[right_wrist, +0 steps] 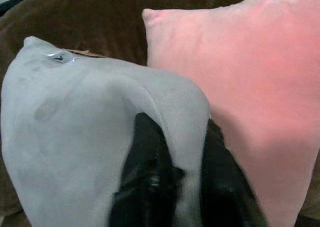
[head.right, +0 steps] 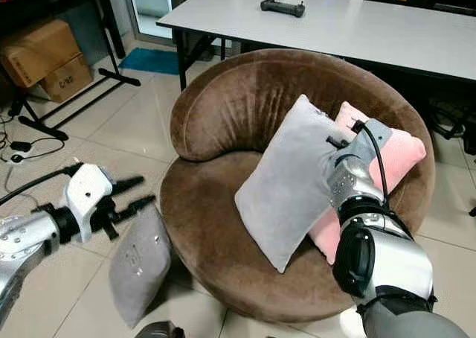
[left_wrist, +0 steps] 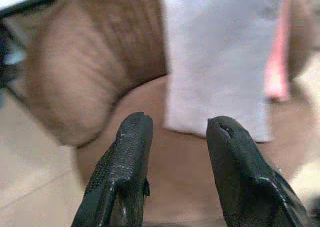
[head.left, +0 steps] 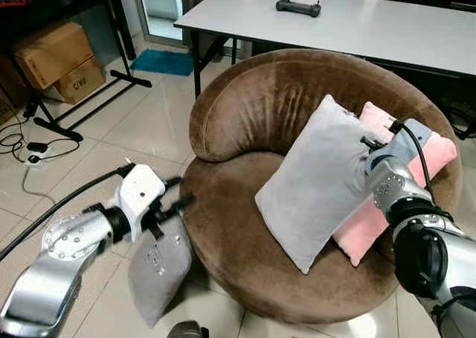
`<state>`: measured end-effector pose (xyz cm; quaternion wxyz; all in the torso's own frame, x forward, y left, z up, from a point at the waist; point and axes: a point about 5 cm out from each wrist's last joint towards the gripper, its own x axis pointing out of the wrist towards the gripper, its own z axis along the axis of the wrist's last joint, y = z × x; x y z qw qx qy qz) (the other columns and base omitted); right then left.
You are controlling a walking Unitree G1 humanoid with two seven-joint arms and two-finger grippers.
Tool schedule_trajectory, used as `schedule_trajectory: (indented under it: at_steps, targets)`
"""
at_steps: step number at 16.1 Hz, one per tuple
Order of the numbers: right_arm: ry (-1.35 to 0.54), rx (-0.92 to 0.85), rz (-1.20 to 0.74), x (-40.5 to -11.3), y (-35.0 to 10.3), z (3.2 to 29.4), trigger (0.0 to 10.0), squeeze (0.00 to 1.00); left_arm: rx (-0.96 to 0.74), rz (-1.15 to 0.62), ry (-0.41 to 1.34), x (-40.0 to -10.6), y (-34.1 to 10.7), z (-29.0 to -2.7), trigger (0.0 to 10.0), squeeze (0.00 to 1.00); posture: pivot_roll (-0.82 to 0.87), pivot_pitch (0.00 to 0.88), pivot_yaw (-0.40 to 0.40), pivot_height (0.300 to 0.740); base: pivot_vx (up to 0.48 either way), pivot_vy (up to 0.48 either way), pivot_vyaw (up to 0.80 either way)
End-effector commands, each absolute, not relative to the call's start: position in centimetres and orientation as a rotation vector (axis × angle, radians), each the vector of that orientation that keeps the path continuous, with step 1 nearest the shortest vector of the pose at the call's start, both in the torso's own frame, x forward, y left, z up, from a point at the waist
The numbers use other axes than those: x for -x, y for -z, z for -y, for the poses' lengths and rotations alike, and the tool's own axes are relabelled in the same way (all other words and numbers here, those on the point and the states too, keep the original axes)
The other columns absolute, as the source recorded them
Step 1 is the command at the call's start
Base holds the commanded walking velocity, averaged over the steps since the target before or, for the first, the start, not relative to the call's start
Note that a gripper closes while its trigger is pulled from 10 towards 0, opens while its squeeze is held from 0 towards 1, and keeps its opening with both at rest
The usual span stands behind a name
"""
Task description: Move the pillow to the sofa from floor
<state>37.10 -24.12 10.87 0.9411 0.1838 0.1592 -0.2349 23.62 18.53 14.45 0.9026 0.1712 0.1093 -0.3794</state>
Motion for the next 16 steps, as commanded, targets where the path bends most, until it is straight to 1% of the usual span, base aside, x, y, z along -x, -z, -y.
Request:
schedule_trajectory:
  at_steps: [1,2,6,8,9,12,13,16]
  targets:
    - [0.489,-0.384,-0.309,-37.2,-11.1,24.2,10.0,1.0,-0.316,-0.235,0.827,-23.2,-14.8,-18.4,10.0,0.0,0.15,0.0,-0.016,0.74,0.0,0.0,0.0]
    - [0.479,-0.391,-0.306,-37.2,-11.0,23.9,10.0,1.0,-0.28,-0.233,0.833,-23.2,-14.9,-18.5,10.0,0.0,0.15,0.0,-0.018,0.74,0.0,0.0,0.0]
    - [0.473,-0.376,-0.297,-37.3,-11.1,23.9,10.0,1.0,-0.267,-0.228,0.832,-23.5,-15.2,-18.6,10.0,0.0,0.15,0.0,-0.021,0.74,0.0,0.0,0.0]
    - [0.472,-0.317,-0.262,-37.4,-11.7,24.3,10.0,1.0,-0.269,-0.221,0.835,-23.7,-15.4,-18.5,10.0,0.0,0.14,0.0,-0.017,0.74,0.0,0.0,0.0]
    - [0.486,-0.361,-0.182,-37.6,-12.8,24.9,10.0,1.0,-0.277,-0.209,0.826,-23.9,-15.5,-18.5,10.0,0.0,0.14,0.0,-0.017,0.74,0.0,0.0,0.0]
    - [0.546,-0.375,-0.091,-37.5,-13.9,26.2,10.0,1.0,-0.271,-0.191,0.814,-24.1,-15.5,-18.1,10.0,0.0,0.14,0.0,-0.016,0.74,0.0,0.0,0.0]
    - [0.531,-0.405,-0.013,-37.5,-14.8,26.9,10.0,1.0,-0.262,-0.188,0.813,-24.1,-15.4,-17.7,10.0,0.0,0.14,0.0,-0.017,0.74,0.0,0.0,0.0]
    - [0.511,-0.518,0.075,-37.7,-16.2,27.7,10.0,1.0,-0.248,-0.168,0.795,-24.1,-15.2,-17.3,10.0,0.0,0.14,0.0,-0.023,0.74,0.0,0.0,0.0]
